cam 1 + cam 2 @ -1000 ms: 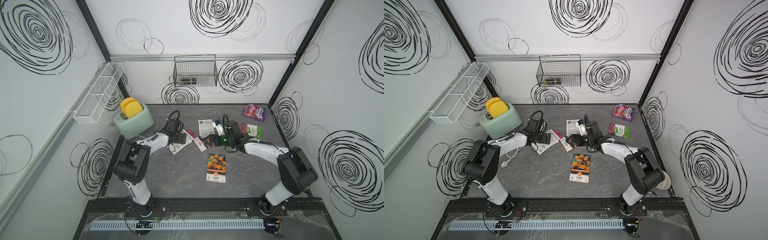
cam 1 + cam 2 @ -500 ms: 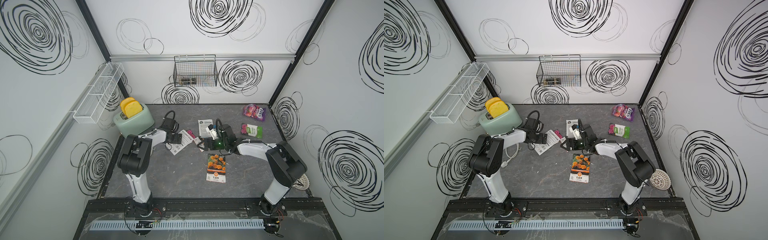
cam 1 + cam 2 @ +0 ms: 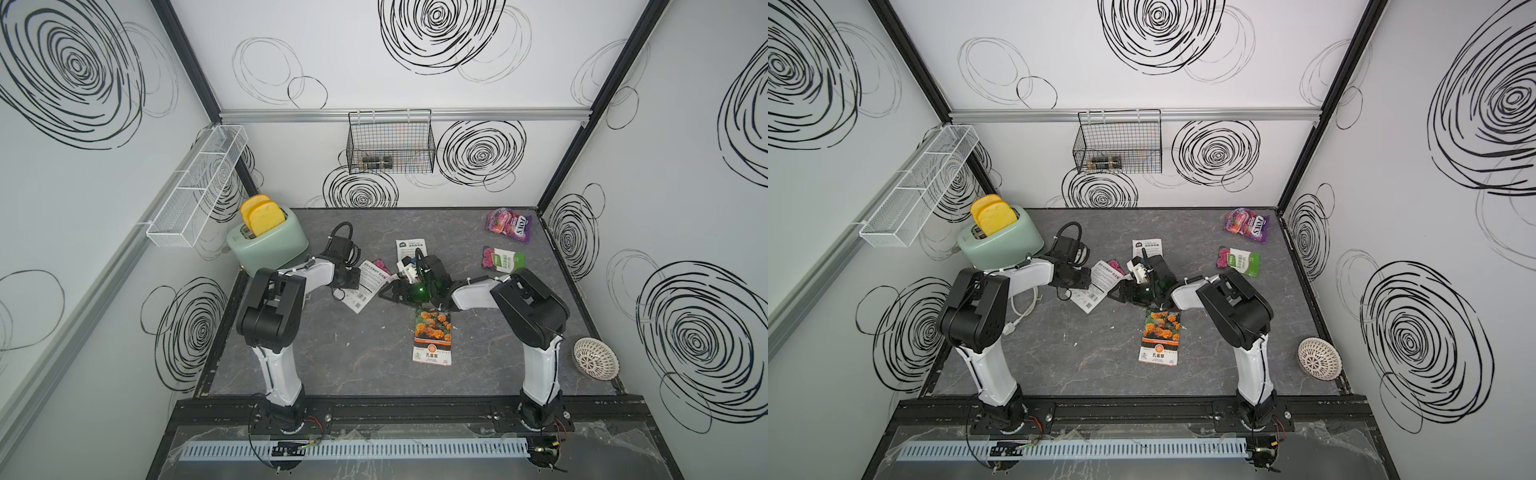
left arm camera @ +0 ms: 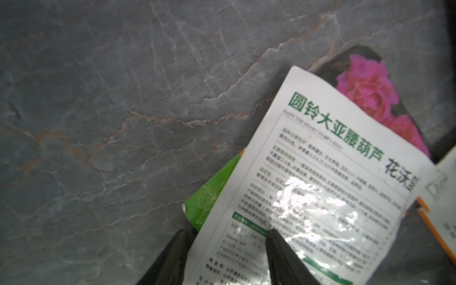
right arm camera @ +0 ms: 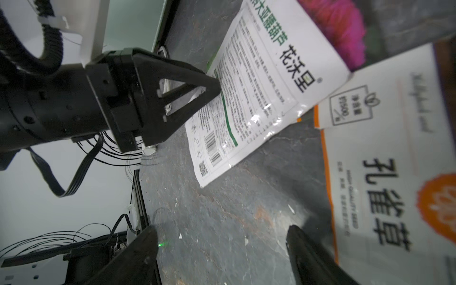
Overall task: Arrange the seed packets in a row
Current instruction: Pick up the seed packet from the center of the board.
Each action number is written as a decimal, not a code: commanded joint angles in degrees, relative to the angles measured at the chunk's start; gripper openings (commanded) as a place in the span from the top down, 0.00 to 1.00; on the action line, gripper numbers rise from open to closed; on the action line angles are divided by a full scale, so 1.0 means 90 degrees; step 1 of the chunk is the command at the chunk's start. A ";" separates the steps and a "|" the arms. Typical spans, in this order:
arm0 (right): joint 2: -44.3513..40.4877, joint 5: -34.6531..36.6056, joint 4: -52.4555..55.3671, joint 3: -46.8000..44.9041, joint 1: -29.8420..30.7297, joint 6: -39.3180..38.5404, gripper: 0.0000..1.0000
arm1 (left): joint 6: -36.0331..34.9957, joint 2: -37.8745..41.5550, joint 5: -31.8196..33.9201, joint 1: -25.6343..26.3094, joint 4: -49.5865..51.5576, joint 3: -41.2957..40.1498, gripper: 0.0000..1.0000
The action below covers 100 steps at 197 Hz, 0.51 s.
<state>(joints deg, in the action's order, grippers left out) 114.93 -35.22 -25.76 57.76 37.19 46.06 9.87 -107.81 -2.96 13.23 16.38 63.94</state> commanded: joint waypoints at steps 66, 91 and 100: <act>0.0702 0.0221 -0.0537 0.0479 0.0062 0.0751 0.20 | 0.0153 -0.0150 -0.0647 0.0099 0.0328 -0.0055 1.00; 0.0846 0.0262 -0.0635 0.0542 0.0082 0.0761 0.29 | 0.0174 -0.0204 -0.0739 0.0130 0.0328 -0.0064 1.00; 0.0898 0.0237 -0.0663 0.0580 0.0088 0.0769 0.37 | 0.0182 -0.0218 -0.0747 0.0149 0.0338 -0.0064 1.00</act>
<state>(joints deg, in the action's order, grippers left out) 120.73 -34.06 -31.81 61.95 37.43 51.37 10.81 -107.96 -7.55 13.69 17.08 63.92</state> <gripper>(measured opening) 0.704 0.051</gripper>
